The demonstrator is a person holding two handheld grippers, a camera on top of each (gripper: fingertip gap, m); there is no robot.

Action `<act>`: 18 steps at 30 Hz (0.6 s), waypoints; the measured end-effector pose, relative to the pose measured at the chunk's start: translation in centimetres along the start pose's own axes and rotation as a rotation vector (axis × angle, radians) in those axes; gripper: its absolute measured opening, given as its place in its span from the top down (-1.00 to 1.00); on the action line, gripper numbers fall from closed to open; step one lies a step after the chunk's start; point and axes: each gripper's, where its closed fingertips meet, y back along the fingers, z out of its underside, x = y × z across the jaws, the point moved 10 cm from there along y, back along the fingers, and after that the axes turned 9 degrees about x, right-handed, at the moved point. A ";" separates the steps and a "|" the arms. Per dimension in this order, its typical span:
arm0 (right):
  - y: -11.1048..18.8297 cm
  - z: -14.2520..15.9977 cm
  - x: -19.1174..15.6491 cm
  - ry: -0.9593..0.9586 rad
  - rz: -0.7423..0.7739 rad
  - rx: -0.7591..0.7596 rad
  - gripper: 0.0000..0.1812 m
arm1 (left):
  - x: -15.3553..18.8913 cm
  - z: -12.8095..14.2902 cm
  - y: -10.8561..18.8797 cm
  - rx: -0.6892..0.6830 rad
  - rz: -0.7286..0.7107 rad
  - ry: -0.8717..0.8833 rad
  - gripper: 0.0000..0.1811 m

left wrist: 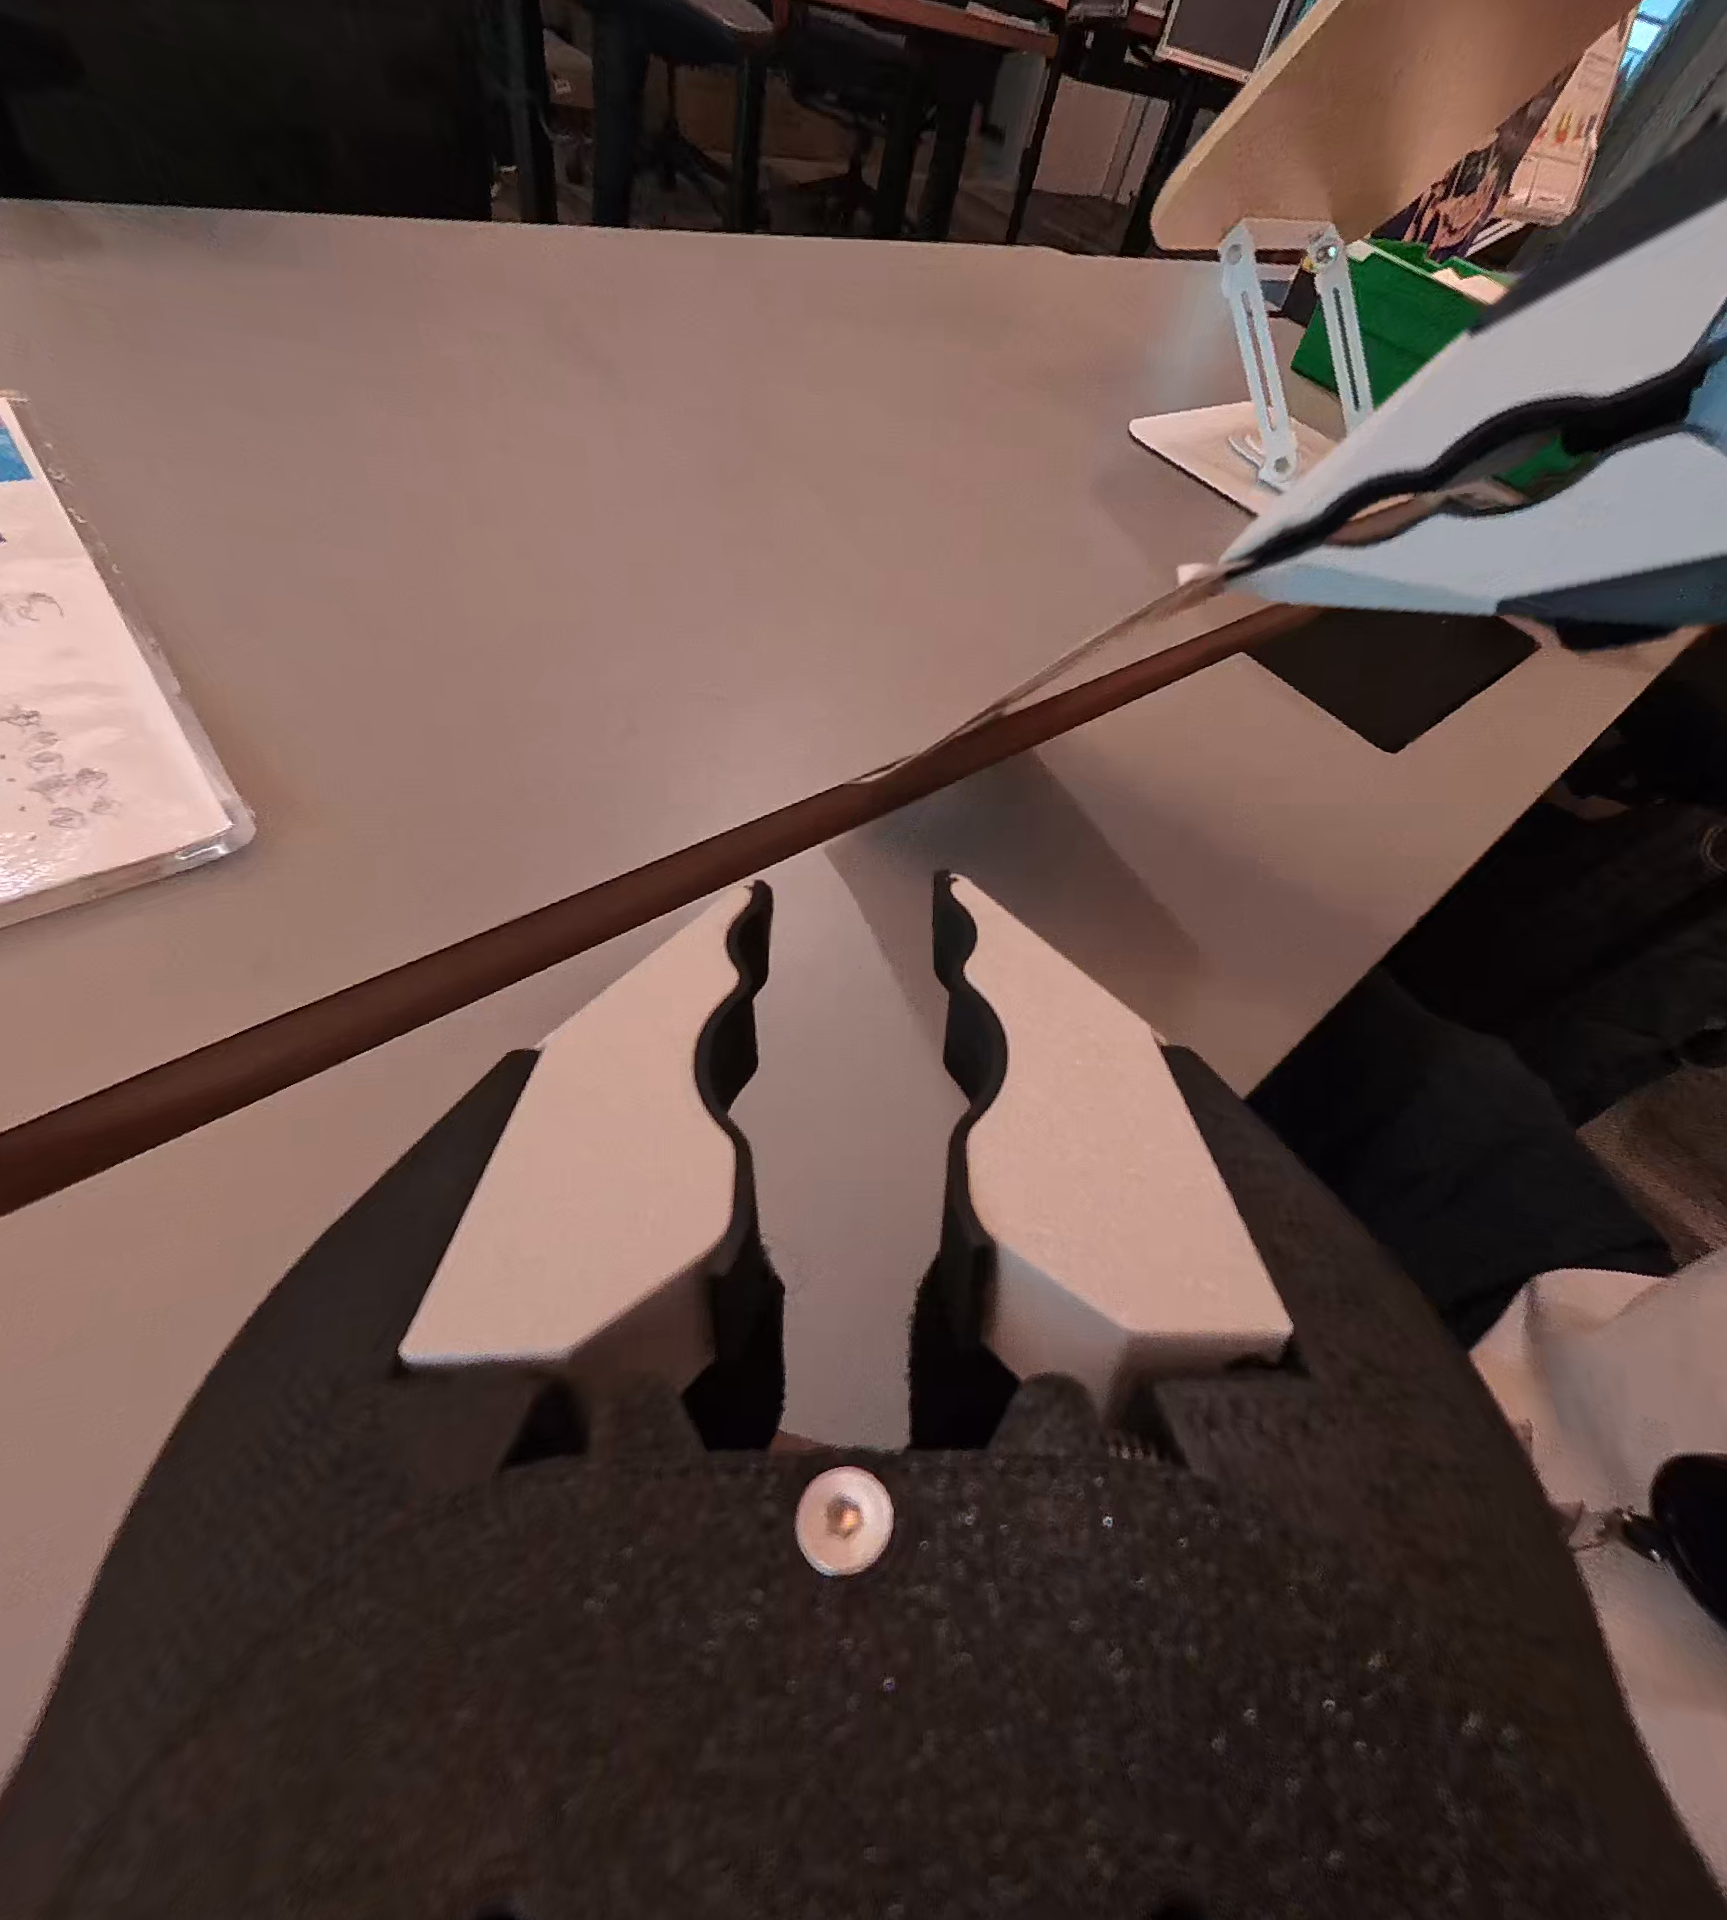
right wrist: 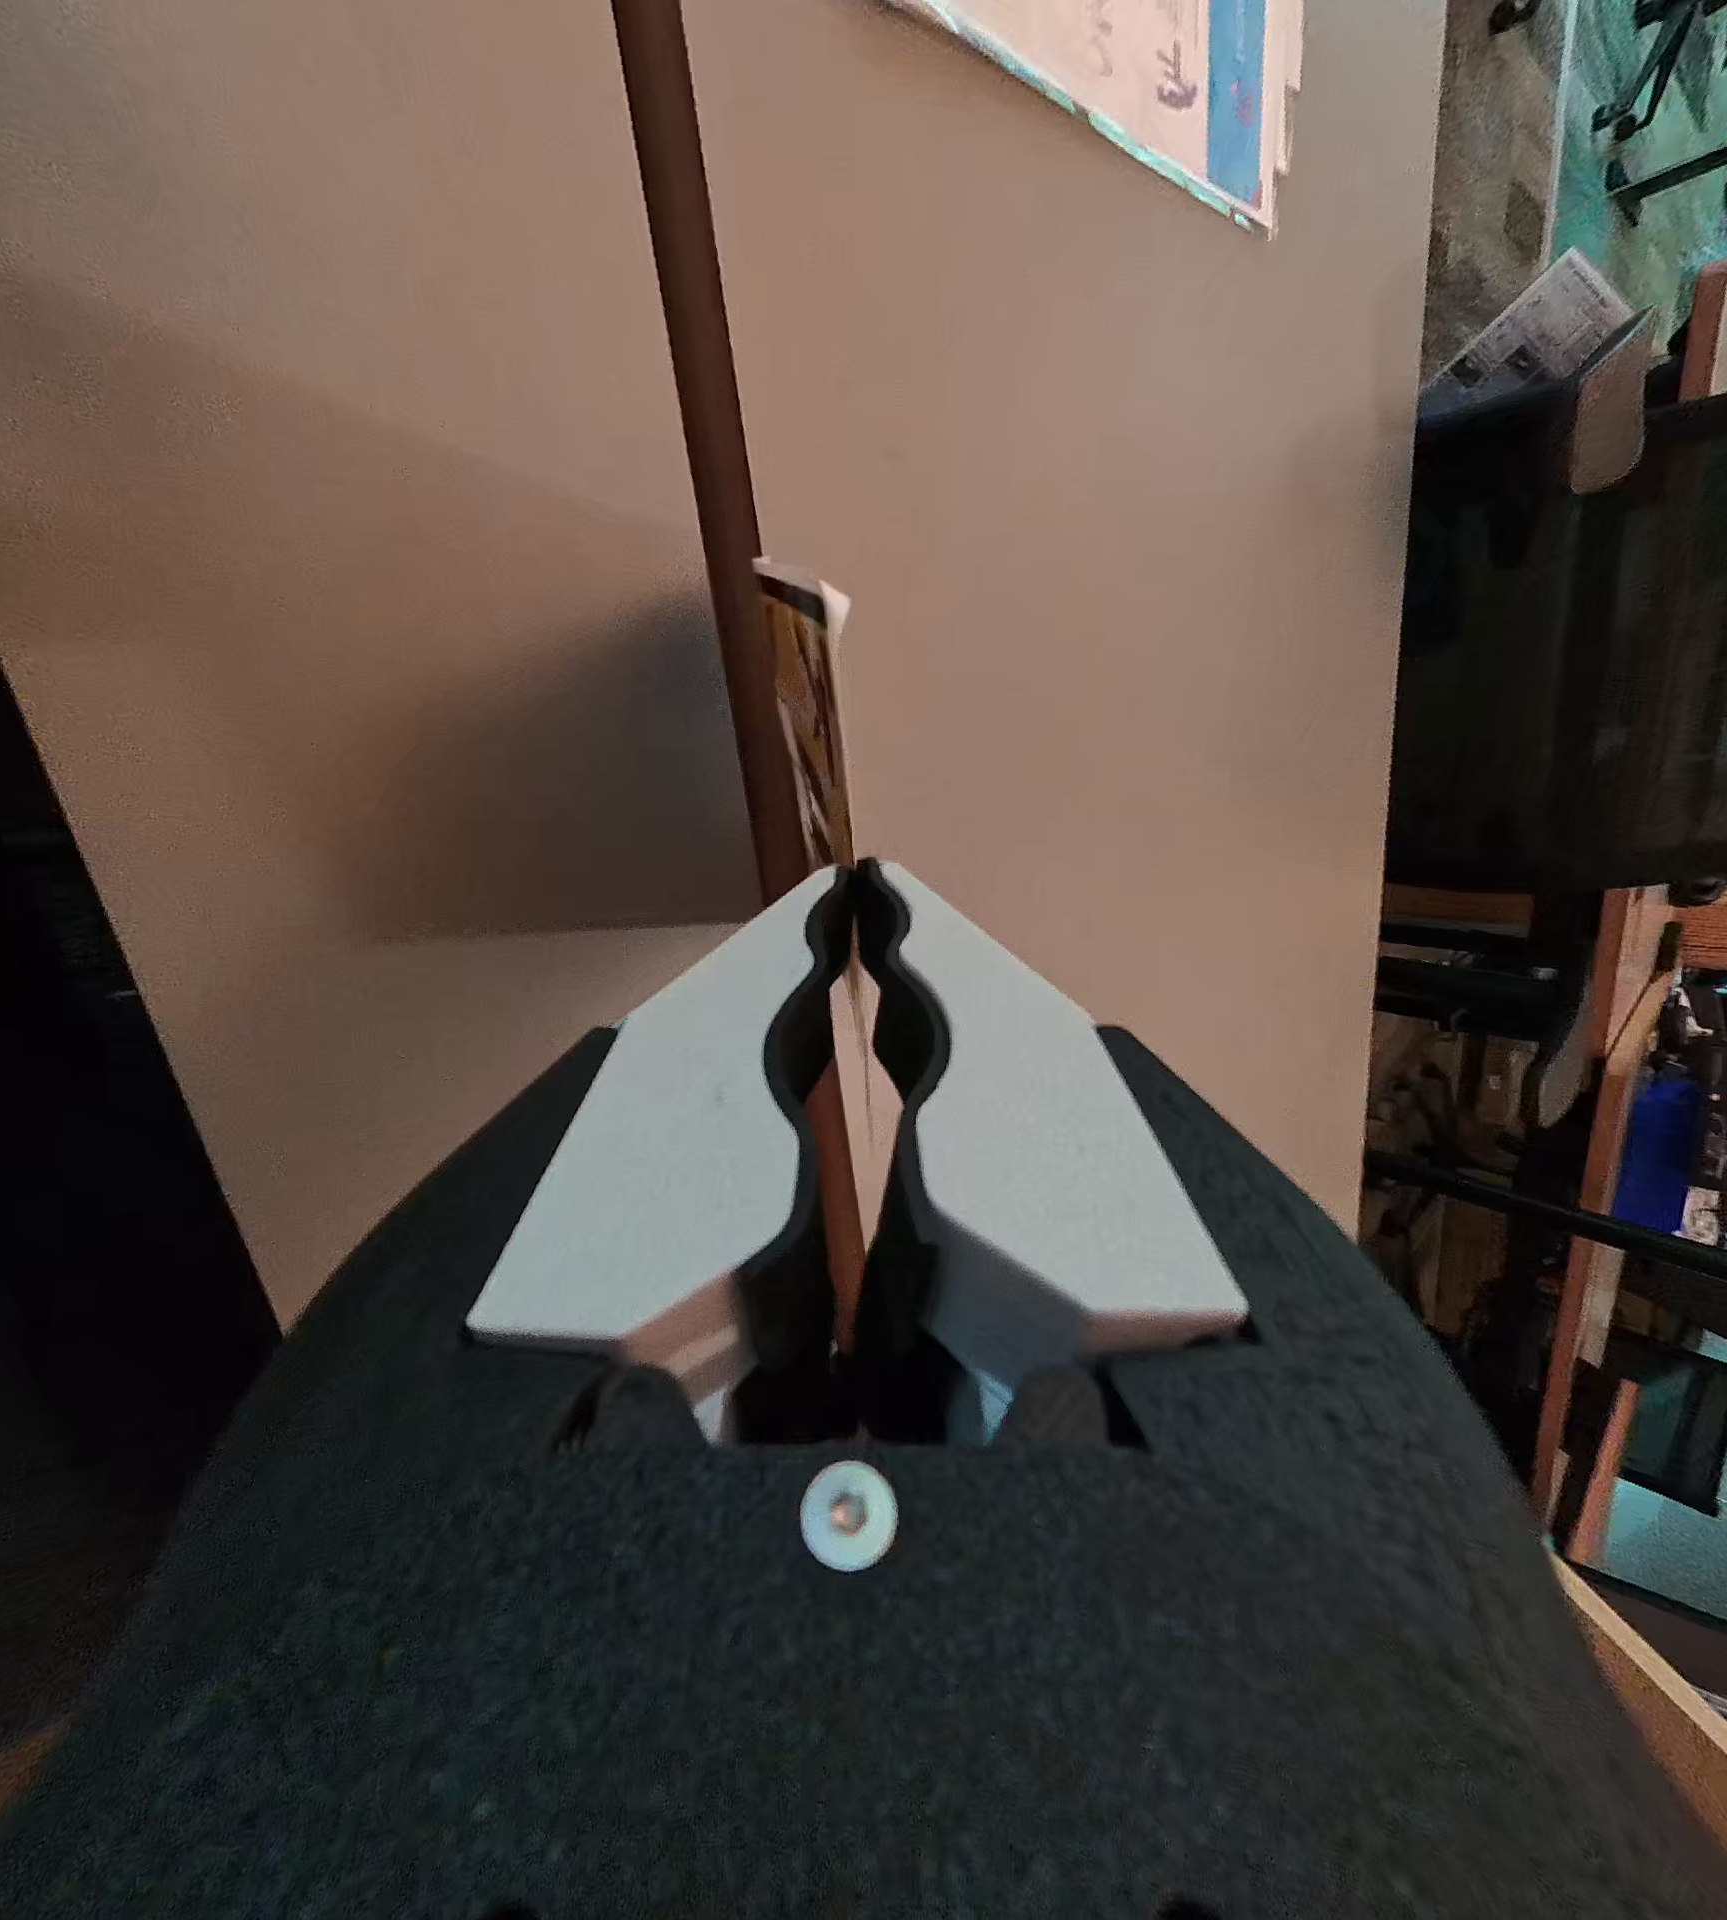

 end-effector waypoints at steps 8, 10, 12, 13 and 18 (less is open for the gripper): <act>-1.1 -1.4 -0.5 -0.010 -0.050 -0.119 1.00 | -1.6 0.1 -1.3 -0.030 0.030 0.043 0.66; -0.4 -2.2 -0.4 -0.053 -0.059 -0.135 1.00 | -1.7 0.0 -1.2 -0.021 0.036 0.057 0.66; 0.1 -2.8 -0.6 -0.075 -0.064 -0.127 1.00 | -1.7 -0.1 -1.2 -0.019 0.050 0.071 0.66; 0.1 -2.8 -0.7 -0.073 -0.058 -0.132 1.00 | -1.8 -0.1 -1.3 -0.015 0.049 0.072 0.66; -1.6 -2.1 -0.6 -0.069 -0.056 -0.169 1.00 | -1.8 0.2 -1.5 -0.023 0.064 0.088 0.66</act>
